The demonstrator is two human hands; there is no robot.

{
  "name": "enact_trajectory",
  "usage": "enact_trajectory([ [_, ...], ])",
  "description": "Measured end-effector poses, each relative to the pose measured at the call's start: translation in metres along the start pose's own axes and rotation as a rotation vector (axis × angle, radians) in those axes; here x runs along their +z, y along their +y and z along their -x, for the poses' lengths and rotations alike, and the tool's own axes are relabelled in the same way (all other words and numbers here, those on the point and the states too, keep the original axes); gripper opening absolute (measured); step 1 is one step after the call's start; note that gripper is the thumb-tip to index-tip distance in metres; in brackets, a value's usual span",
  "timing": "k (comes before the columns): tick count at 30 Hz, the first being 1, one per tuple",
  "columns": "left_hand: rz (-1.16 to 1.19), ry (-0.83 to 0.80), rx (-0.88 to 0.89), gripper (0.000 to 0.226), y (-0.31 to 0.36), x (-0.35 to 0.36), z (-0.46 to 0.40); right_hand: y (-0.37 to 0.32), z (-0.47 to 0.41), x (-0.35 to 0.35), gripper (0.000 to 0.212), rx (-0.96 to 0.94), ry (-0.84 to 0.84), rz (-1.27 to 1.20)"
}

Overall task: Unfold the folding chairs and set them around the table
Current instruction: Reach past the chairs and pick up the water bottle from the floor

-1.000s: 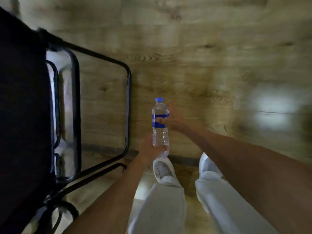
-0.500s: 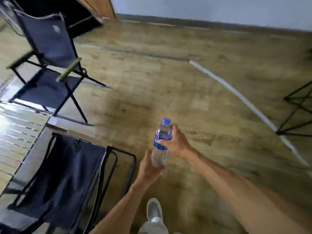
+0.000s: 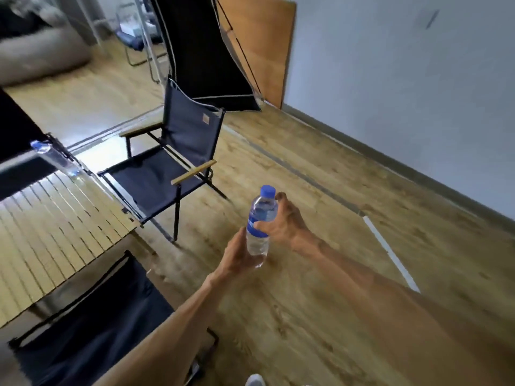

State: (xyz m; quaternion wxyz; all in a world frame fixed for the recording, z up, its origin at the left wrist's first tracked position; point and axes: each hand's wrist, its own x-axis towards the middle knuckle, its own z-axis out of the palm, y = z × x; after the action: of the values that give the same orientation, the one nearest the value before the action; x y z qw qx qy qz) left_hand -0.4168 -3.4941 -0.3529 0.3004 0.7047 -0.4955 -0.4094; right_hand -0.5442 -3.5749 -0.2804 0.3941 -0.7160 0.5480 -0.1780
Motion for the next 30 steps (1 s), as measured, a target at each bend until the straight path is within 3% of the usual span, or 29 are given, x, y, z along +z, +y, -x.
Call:
enact_trajectory([
  [3,0.014,0.091,-0.003,0.045,-0.001,-0.044,-0.035,-0.042,-0.062,0.008,0.067,-0.062,-0.154,0.015],
  [6,0.066,0.219,-0.024,0.056,-0.013,-0.087,-0.068,-0.084,-0.125,0.029,0.066,-0.181,-0.277,0.029],
  [11,0.125,0.604,-0.151,0.075,-0.058,-0.154,-0.115,-0.158,-0.207,0.102,0.06,-0.49,-0.478,0.067],
  [16,0.19,0.804,-0.368,0.073,-0.101,-0.213,-0.134,-0.217,-0.254,0.188,0.056,-0.66,-0.699,0.104],
  [20,0.349,0.95,-0.495,0.055,-0.151,-0.253,-0.156,-0.252,-0.287,0.259,0.051,-0.76,-0.869,0.167],
  [26,0.477,1.047,-0.669,0.048,-0.257,-0.306,-0.201,-0.273,-0.345,0.39,0.046,-0.786,-1.034,0.214],
  [30,0.631,1.024,-0.798,0.046,-0.328,-0.331,-0.223,-0.268,-0.377,0.481,0.045,-0.83,-1.159,0.269],
])
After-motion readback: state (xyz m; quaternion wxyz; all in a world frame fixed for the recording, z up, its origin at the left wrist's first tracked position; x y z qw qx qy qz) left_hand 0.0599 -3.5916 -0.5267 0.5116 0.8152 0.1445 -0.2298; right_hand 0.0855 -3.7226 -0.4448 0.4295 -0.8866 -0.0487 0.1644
